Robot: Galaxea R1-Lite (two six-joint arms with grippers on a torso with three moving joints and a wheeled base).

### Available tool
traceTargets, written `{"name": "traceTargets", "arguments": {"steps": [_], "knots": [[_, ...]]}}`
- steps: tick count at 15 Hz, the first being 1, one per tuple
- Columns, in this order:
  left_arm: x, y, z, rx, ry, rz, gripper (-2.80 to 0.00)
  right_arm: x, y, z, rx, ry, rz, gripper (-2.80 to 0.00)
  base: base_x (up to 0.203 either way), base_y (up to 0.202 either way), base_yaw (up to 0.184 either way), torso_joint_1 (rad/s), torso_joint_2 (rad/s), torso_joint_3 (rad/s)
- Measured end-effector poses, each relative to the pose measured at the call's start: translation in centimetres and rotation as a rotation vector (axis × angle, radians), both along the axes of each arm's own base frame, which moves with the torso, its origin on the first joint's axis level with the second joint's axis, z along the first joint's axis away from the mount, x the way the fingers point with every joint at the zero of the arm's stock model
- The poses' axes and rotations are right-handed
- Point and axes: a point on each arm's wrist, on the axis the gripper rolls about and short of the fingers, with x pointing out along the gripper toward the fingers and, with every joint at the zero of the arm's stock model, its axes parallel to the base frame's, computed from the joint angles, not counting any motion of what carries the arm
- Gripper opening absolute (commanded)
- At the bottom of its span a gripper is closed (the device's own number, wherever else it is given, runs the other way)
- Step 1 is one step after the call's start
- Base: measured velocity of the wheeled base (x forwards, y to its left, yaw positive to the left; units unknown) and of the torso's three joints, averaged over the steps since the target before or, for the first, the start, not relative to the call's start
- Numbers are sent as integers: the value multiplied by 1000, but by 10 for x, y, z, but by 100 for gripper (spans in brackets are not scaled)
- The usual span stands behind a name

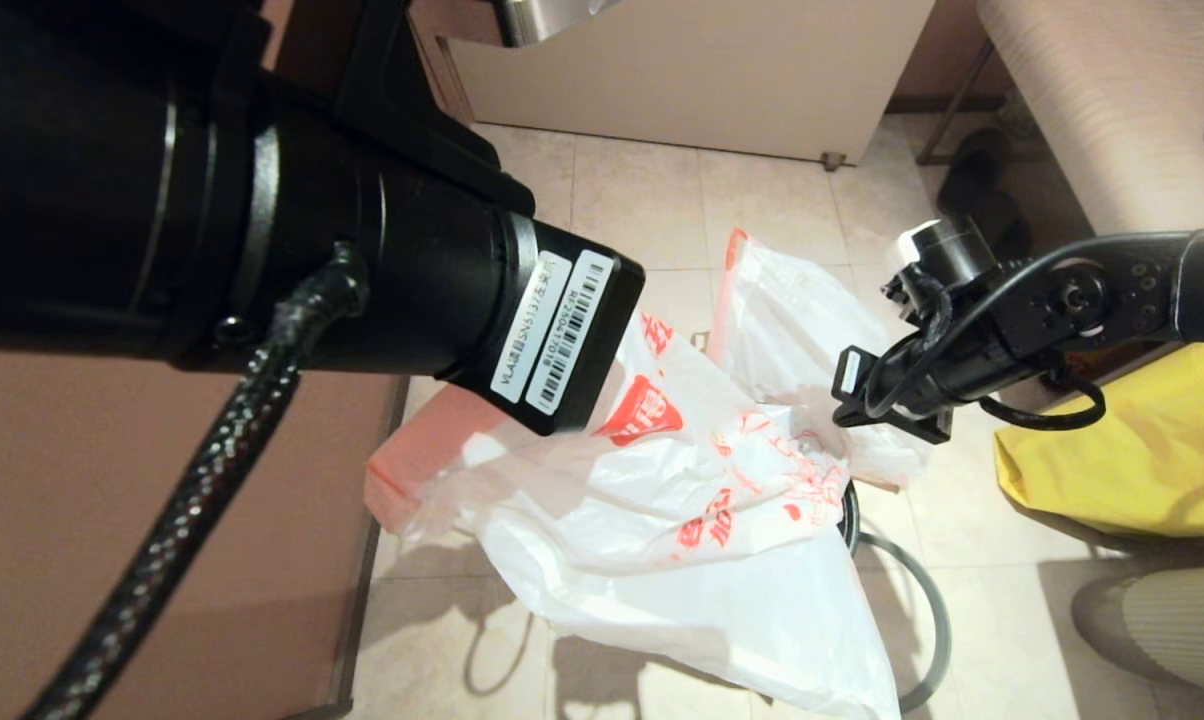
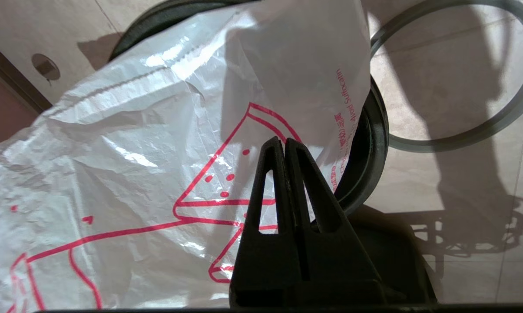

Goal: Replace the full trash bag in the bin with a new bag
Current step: Put the new garbage bag on the trash can

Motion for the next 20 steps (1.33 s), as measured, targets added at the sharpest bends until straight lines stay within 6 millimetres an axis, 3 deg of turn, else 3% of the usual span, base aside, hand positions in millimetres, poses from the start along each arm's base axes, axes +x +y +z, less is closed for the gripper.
{"name": "traceTargets", "arguments": {"steps": [5,13,17,20], "knots": [[2,5,-3,-8,16,24,-280,0,27,-30,-64,69,39,-280,0,0,0,0,0,0],[16,12,-6,-7,33,74,-280,4,67,-99,-207,191,74,-280,0,0,0,0,0,0],[33,4,-11,-47,37,81,-280,30,77,-100,-180,122,52,-280,0,0,0,0,0,0],[48,-5,-13,-89,27,87,-280,31,69,-76,-114,58,6,-280,0,0,0,0,0,0]]}}
